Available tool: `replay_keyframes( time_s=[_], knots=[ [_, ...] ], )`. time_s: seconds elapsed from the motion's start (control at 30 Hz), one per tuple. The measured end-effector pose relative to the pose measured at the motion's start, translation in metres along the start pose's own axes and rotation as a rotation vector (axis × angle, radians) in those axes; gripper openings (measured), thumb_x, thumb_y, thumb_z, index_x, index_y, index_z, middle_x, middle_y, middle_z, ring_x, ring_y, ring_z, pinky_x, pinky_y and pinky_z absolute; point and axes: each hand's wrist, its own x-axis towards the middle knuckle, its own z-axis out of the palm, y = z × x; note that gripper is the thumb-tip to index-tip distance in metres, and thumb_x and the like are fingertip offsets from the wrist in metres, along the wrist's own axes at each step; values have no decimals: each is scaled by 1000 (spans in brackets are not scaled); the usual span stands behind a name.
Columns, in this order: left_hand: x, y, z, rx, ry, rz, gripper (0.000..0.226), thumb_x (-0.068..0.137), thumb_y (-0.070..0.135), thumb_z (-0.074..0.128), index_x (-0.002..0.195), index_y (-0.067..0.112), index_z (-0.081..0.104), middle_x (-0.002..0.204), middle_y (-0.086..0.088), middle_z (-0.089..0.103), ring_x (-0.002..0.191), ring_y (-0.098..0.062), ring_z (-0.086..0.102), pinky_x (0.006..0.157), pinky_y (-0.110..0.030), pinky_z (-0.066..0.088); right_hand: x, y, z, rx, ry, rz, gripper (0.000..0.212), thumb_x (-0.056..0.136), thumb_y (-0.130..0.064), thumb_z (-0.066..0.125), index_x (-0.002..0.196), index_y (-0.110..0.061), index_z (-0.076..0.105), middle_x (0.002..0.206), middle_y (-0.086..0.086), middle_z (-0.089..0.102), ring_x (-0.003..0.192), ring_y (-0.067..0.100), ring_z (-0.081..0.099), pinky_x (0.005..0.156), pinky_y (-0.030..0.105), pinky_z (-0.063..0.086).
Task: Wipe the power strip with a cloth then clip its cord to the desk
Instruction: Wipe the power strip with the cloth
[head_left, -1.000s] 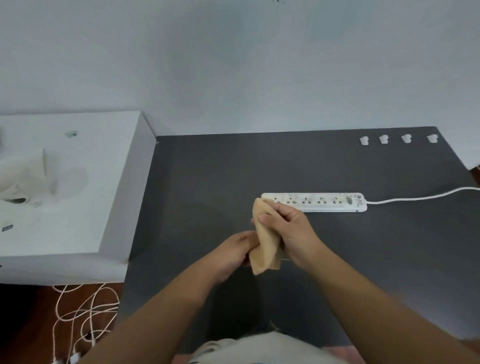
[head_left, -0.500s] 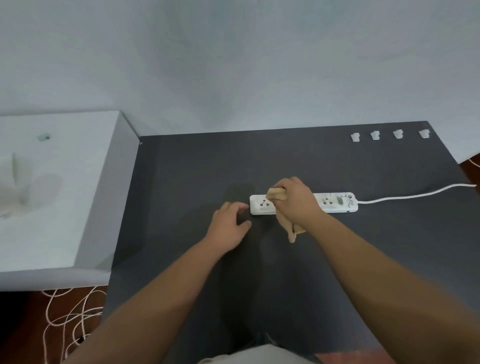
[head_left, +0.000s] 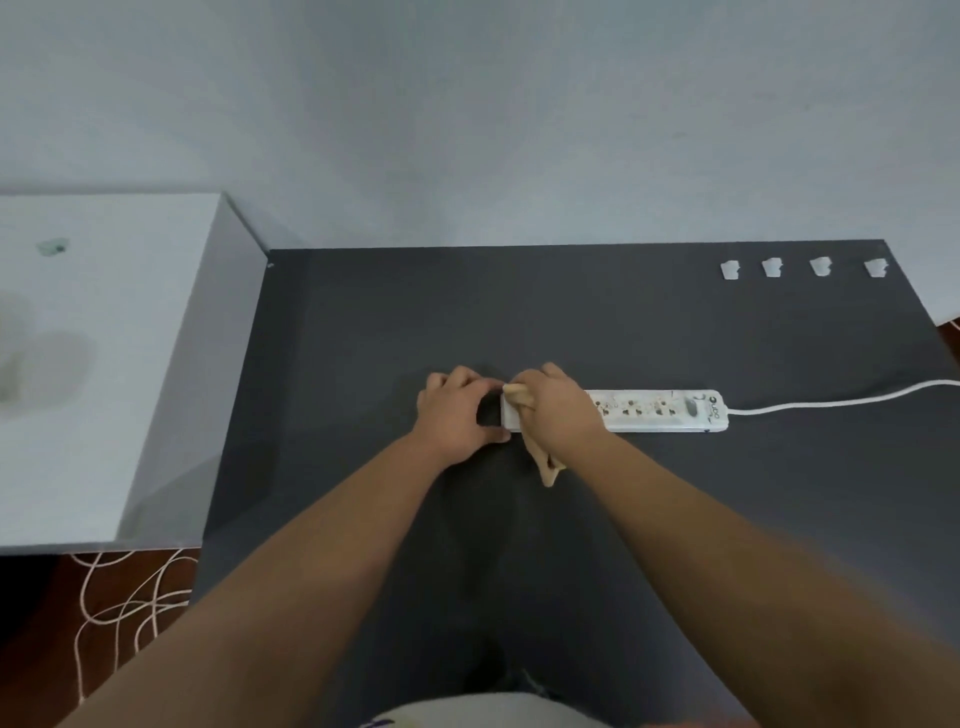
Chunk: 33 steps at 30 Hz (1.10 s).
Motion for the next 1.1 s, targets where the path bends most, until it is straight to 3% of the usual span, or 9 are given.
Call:
replay_keyframes(
  time_s=[0.13,0.23,0.3,0.4,0.53,0.73,0.8,0.93,1.1],
  knots=[
    [0,-3,3,-26,22,21,61,74,53,70,130,45,46,128,9,44,119,-23,30,96,-36,26,-19,6,-3,-59,-138,-123,27,89,-16,51,112,-24,62,109,2,49,97,24,59,82,36,49],
    [-1,-5,2,-34,25,11,62,75,51,70,132,46,44,126,10,43,119,-23,30,98,-36,26,-10,9,-17,65,47,-60,28,89,-12,51,114,-22,62,113,4,52,98,25,59,84,39,51],
    [0,-3,2,-23,24,6,63,75,51,70,132,45,43,126,9,43,119,-23,30,99,-37,28,1,6,-17,79,74,-13,30,89,-13,52,116,-23,61,113,4,51,97,25,58,84,39,51],
    [-1,-3,4,-35,26,-3,62,75,51,69,131,42,44,125,9,43,118,-23,31,97,-37,29,3,-3,-1,-67,-16,-35,36,84,-12,62,117,-24,57,111,3,49,97,27,60,78,38,52],
    [-2,-3,4,-55,28,13,58,77,50,68,130,43,45,125,10,43,118,-23,30,96,-36,26,-13,5,6,-49,-79,-132,30,89,-15,53,116,-24,60,104,2,49,94,25,59,73,32,46],
    [-1,4,2,-57,21,81,70,78,43,71,140,39,37,135,12,41,125,-21,30,103,-39,27,-11,40,-14,141,194,104,30,90,-18,51,119,-23,59,116,5,52,99,26,59,86,38,50],
    [0,7,1,-22,17,149,70,80,41,69,141,36,37,139,13,40,127,-19,32,104,-38,27,-16,39,-9,96,155,106,30,91,-20,50,120,-22,57,116,5,51,98,29,60,84,38,50],
    [4,11,-1,38,-7,200,65,82,40,67,141,35,39,139,13,44,127,-18,37,105,-38,28,-35,36,3,26,23,-88,29,92,-18,50,119,-21,59,111,4,52,95,25,60,81,38,51],
    [4,9,-2,25,-21,183,66,82,40,67,141,35,39,139,13,45,126,-19,37,105,-40,28,-17,51,-16,188,282,93,31,91,-16,51,121,-20,59,116,7,54,100,26,59,87,34,48]
  ],
)
